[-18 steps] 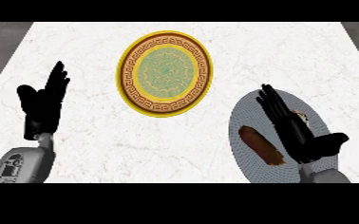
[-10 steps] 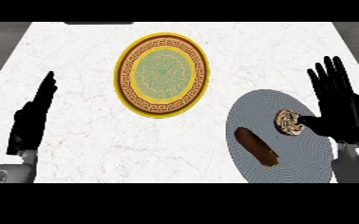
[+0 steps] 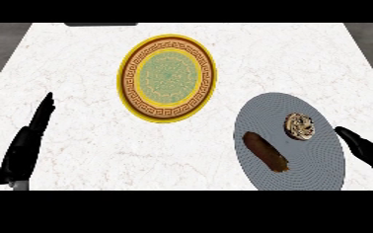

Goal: Pick the cupcake from the placemat and place it in the plate

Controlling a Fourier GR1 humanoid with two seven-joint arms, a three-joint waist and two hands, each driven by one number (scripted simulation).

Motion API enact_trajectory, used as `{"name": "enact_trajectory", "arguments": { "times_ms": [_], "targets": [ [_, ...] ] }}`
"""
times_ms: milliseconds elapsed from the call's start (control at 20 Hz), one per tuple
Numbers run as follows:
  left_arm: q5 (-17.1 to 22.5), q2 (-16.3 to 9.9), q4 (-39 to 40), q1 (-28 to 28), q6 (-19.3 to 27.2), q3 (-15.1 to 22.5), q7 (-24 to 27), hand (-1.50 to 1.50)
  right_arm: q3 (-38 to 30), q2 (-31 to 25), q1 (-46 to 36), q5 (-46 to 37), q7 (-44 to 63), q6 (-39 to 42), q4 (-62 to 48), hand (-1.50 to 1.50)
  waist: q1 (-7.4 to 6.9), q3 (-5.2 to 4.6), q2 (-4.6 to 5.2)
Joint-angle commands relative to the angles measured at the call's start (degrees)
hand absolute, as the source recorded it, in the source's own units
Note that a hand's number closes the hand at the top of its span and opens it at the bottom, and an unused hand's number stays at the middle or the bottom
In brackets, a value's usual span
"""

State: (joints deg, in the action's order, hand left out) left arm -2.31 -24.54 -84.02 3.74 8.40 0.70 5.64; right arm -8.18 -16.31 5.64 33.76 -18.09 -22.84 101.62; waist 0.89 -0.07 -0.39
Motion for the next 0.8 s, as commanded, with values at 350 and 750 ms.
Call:
{"name": "enact_trajectory", "arguments": {
  "times_ms": [350, 750],
  "targets": [
    [-1.1, 0.7, -0.8, 2.2, -1.1, -0.1, 2.3, 0.0, 0.2, -18.9, 16.1, -6.2, 17.2, 8.4, 13.4, -1.5, -0.27, -0.07, 0.32],
    [-3.0, 2.8, -2.7, 2.1, -0.3, 1.6, 1.4, 0.0, -0.5, -31.9, 6.5, -7.3, 36.6, 11.6, 7.6, -1.5, -2.21, 0.01, 0.63]
  ]
}}
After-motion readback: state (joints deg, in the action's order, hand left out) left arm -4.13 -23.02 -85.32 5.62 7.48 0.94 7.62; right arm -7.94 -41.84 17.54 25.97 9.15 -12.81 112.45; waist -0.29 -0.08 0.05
